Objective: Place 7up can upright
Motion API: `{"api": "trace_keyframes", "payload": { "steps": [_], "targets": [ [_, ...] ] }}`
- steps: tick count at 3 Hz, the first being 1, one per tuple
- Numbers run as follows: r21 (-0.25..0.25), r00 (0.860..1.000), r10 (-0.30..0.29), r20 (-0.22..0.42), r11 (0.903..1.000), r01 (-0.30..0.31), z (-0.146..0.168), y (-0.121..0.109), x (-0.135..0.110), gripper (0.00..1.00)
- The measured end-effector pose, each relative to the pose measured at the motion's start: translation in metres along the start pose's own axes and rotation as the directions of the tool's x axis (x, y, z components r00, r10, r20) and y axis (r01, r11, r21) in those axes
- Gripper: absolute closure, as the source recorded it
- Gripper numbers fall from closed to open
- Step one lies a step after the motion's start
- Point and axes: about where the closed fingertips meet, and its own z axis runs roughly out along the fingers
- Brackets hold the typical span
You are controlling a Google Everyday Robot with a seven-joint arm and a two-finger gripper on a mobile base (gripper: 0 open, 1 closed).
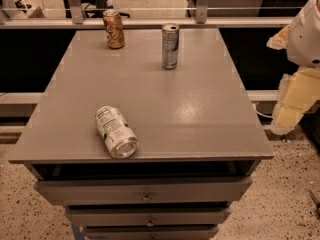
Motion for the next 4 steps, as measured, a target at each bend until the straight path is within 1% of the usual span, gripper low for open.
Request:
{"api": "trace_keyframes", "payload": {
  "steps": [1, 2, 3, 4],
  "targets": [
    [0.0, 1.0, 0.0, 0.0, 1.0, 0.0, 0.0, 0.0, 0.0, 0.0],
    [-0.003, 0.999, -0.002, 0.035, 1.0, 0.002, 0.006, -0.005, -0.027, 0.0],
    [-0.037, 0.996, 0.035, 0.085, 0.9988, -0.031, 0.034, -0.01, -0.081, 0.0],
    [-0.088, 0.986, 0.126, 0.11, 0.9892, -0.117, 0.071, -0.01, -0.129, 0.0]
  ]
}}
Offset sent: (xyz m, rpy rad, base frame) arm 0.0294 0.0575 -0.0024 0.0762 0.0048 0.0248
